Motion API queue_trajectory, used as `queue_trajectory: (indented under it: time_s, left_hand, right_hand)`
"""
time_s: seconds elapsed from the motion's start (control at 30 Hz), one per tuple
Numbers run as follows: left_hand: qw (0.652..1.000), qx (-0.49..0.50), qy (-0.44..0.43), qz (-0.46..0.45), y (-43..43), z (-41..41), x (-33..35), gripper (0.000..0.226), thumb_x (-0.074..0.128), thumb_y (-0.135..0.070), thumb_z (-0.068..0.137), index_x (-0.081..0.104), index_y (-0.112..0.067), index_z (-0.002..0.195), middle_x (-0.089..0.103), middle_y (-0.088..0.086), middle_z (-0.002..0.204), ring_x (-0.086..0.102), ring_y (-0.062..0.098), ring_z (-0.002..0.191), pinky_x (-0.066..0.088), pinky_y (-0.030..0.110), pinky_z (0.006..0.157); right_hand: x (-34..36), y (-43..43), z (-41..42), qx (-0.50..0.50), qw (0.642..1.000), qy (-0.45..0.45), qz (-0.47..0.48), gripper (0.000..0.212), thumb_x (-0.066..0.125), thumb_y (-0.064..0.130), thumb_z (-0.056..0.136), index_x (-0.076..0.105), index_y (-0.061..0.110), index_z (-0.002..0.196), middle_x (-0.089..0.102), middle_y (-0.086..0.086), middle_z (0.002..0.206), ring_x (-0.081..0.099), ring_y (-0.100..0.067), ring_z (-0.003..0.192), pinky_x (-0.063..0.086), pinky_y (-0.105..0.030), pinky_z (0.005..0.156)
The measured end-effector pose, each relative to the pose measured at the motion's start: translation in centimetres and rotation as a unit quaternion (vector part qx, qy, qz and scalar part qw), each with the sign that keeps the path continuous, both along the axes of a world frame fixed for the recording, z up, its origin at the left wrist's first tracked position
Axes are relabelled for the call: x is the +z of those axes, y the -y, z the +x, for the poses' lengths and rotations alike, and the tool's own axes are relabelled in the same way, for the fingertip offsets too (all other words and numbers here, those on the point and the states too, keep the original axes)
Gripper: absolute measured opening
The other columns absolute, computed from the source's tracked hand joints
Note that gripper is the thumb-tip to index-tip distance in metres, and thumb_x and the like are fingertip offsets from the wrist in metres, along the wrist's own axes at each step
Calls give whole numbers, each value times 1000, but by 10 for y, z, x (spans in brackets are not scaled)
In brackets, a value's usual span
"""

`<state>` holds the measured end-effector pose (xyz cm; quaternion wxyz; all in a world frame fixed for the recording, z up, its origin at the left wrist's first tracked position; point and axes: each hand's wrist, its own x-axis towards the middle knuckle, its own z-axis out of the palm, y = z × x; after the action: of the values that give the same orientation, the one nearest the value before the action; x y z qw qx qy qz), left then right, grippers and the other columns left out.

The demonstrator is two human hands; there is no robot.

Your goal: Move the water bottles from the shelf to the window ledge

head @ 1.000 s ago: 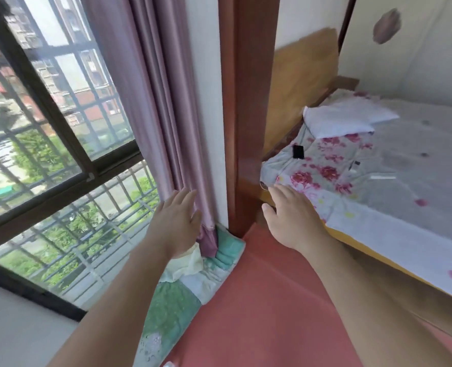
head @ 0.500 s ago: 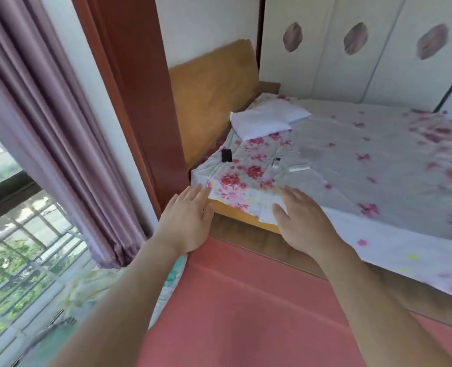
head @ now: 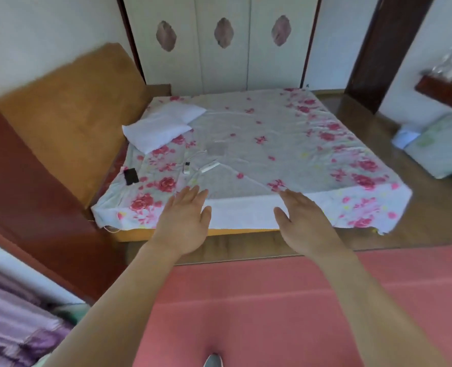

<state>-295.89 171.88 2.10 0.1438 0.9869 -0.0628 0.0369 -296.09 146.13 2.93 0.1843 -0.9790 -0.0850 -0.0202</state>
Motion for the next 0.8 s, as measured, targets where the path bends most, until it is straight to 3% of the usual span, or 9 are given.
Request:
queue_trajectory:
  time_s: [0.17,0.27,0.4,0.53,0.63,0.8]
  left_hand:
    - [995,-102,-2,-11,45,67,1,53,29,-34,106,26,-20,157,16,3,165,10,23,153,14,45,122]
    - [987,-162,5,-4,71,101,5,53,28,-33,106,27,-19,156,18,4,165,11,23,153,14,45,122]
    - [972,-237,3,4,107,141,6,51,29,-32,105,29,-18,155,22,4,164,15,23,152,14,45,122]
    - [949,-316,8,12,160,167,3,54,24,-37,103,35,-17,152,29,5,161,20,24,150,20,46,120]
    - [926,-376,21,12,206,173,7,71,9,-47,93,41,-13,146,41,6,152,31,25,141,28,43,114]
    - [907,-421,-4,27,295,185,-1,50,27,-32,106,31,-18,154,26,2,162,17,22,150,17,41,120]
  right_hand:
    - [3,36,17,-94,996,3,-6,59,31,41,102,37,9,151,35,-9,159,26,-25,149,21,-45,121]
    - [7,54,25,-153,988,3,2,54,37,35,103,39,9,150,37,-9,158,27,-26,148,23,-47,120]
    - [11,68,25,-219,975,18,-15,74,17,48,90,45,8,147,43,-10,154,34,-27,144,29,-45,117]
    - [12,96,13,-296,955,15,-12,56,30,34,97,49,6,142,49,-10,147,40,-29,138,32,-42,114]
    - [7,130,-1,-356,934,10,-10,40,38,24,100,55,4,130,57,-10,134,47,-32,128,36,-43,108]
    - [0,196,-9,-413,910,17,-14,38,35,26,103,53,10,132,52,-6,143,41,-27,134,30,-38,109]
